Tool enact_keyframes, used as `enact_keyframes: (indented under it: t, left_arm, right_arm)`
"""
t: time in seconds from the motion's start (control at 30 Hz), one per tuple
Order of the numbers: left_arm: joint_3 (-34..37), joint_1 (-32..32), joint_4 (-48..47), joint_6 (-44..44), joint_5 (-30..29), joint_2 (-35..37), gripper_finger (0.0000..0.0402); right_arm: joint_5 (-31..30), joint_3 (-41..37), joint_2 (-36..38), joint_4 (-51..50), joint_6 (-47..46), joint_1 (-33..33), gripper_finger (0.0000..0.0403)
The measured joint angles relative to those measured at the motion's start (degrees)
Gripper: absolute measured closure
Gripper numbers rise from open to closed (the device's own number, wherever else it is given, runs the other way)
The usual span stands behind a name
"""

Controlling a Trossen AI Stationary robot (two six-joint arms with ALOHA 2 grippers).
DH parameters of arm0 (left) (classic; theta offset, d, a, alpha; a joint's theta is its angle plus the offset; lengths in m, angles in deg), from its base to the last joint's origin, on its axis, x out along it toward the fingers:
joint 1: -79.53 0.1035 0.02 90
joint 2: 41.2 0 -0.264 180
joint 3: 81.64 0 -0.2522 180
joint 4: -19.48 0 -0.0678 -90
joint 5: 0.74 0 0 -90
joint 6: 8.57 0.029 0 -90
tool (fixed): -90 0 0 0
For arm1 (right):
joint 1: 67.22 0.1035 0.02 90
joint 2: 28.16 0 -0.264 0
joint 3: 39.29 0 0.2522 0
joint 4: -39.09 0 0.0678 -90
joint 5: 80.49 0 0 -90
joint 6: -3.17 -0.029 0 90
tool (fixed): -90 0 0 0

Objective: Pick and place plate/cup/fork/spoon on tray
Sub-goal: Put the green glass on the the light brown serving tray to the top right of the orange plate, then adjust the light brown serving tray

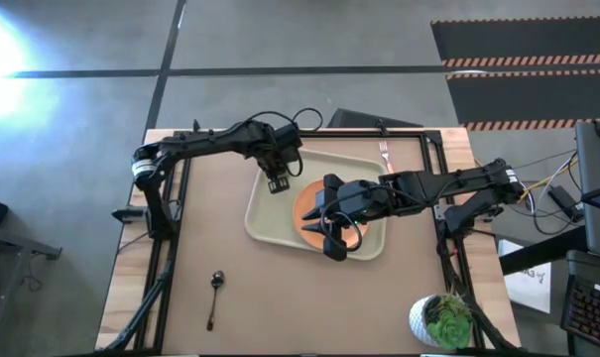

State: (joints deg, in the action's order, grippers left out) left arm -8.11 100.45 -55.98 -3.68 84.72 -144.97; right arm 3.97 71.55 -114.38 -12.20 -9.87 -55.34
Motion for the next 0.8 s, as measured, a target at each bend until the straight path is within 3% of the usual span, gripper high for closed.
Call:
enact_keyframes:
  t: [0.4, 0.8]
  left_arm:
    - [-4.78, -0.04, 0.27, 0.00, -0.02, 0.54, 0.0359]
    - [-18.25, -2.14, -6.53, -0.20, -0.05, 5.50, 0.0362]
  right_arm:
    - [0.00, 0.00, 0.00, -0.08, 0.06, 0.00, 0.0307]
    - [-0.47, 0.00, 0.13, -3.99, 0.02, -0.16, 0.0307]
